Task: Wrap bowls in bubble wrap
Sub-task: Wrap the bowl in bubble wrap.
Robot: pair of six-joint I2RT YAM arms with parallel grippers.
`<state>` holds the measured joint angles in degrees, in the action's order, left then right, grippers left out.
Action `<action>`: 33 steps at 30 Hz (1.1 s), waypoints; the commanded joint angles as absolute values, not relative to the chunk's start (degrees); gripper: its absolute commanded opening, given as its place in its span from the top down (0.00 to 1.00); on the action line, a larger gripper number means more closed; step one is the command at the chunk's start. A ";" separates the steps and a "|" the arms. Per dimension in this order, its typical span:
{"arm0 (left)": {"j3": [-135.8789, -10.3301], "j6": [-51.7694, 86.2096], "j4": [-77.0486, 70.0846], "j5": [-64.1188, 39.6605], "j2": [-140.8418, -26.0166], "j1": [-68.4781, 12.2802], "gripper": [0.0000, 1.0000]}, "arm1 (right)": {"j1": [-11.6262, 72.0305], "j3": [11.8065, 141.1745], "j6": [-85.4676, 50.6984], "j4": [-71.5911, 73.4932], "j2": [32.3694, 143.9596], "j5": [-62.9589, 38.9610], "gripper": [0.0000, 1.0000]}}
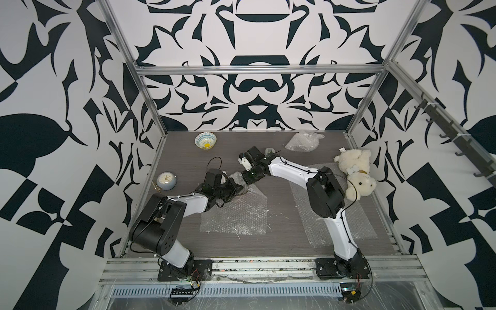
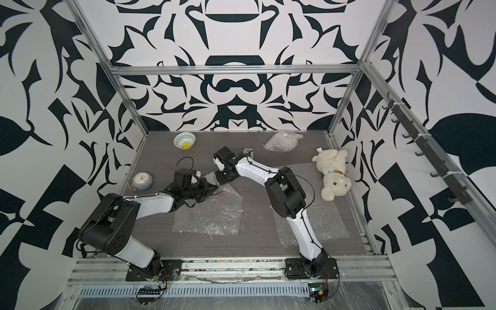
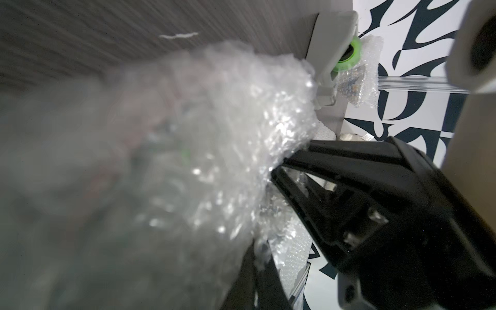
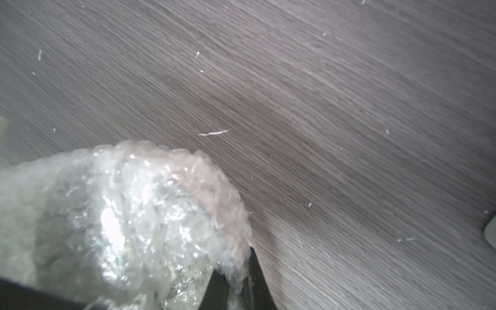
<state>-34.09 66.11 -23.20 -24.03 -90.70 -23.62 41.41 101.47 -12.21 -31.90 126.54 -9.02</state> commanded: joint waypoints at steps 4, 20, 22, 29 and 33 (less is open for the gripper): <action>-33.16 66.47 -24.04 -25.56 -94.68 -24.70 0.98 | 41.09 101.36 -13.41 -31.76 123.04 -10.30 1.00; -37.63 62.11 -17.27 -24.13 -96.08 -24.48 0.98 | 36.58 99.56 -13.16 -33.61 118.50 -23.29 0.58; -38.10 61.62 -16.21 -23.91 -95.74 -24.47 0.98 | 36.31 100.19 -12.76 -34.57 117.84 -23.70 0.58; -39.22 60.92 -14.46 -23.37 -95.20 -24.50 0.98 | 37.02 102.10 -11.69 -36.01 116.50 -26.93 0.83; -39.73 60.74 -14.17 -23.37 -95.62 -24.47 0.98 | 39.16 105.91 -11.47 -37.86 120.58 -28.15 0.95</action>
